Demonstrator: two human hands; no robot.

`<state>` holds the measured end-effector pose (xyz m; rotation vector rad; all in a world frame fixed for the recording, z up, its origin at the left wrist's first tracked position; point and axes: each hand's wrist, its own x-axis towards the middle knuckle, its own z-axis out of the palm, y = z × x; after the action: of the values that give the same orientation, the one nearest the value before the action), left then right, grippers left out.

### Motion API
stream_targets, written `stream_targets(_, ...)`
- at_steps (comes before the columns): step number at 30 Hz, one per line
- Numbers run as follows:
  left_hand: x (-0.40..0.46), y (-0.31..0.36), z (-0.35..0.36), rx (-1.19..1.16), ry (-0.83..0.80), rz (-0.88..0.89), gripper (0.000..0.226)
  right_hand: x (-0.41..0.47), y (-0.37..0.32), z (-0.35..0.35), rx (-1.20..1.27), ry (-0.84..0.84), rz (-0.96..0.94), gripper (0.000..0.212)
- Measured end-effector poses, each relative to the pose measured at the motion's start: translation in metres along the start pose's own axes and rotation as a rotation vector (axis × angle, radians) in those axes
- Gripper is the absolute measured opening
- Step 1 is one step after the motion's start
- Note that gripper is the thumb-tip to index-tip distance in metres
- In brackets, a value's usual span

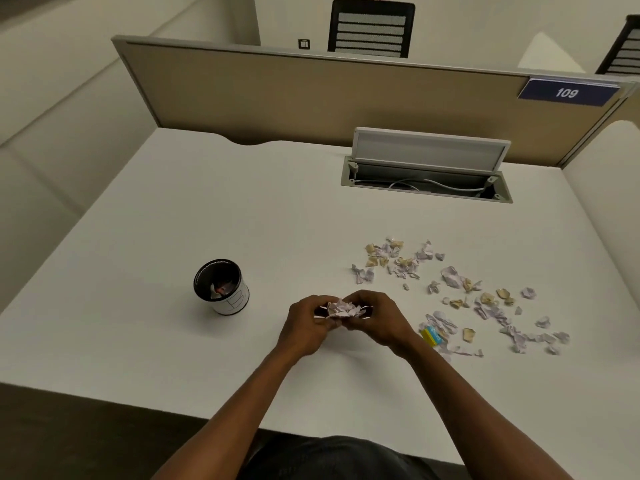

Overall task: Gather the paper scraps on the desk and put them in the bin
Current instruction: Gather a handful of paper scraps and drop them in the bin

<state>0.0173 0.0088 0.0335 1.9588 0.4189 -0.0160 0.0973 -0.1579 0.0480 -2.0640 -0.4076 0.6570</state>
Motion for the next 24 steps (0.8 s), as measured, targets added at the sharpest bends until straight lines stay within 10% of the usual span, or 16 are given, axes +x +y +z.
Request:
stream_targets(17, -0.016, -0.008, -0.169, 0.078, 0.339, -0.029, 0.039, 0.070, -0.153, 0.090, 0.008, -0.210, -0.201, 0.028)
stream_targets(24, -0.008, -0.020, -0.195, 0.282, 0.378, -0.068, 0.026, 0.091, -0.183, 0.128, -0.344, -0.159, -0.316, 0.040)
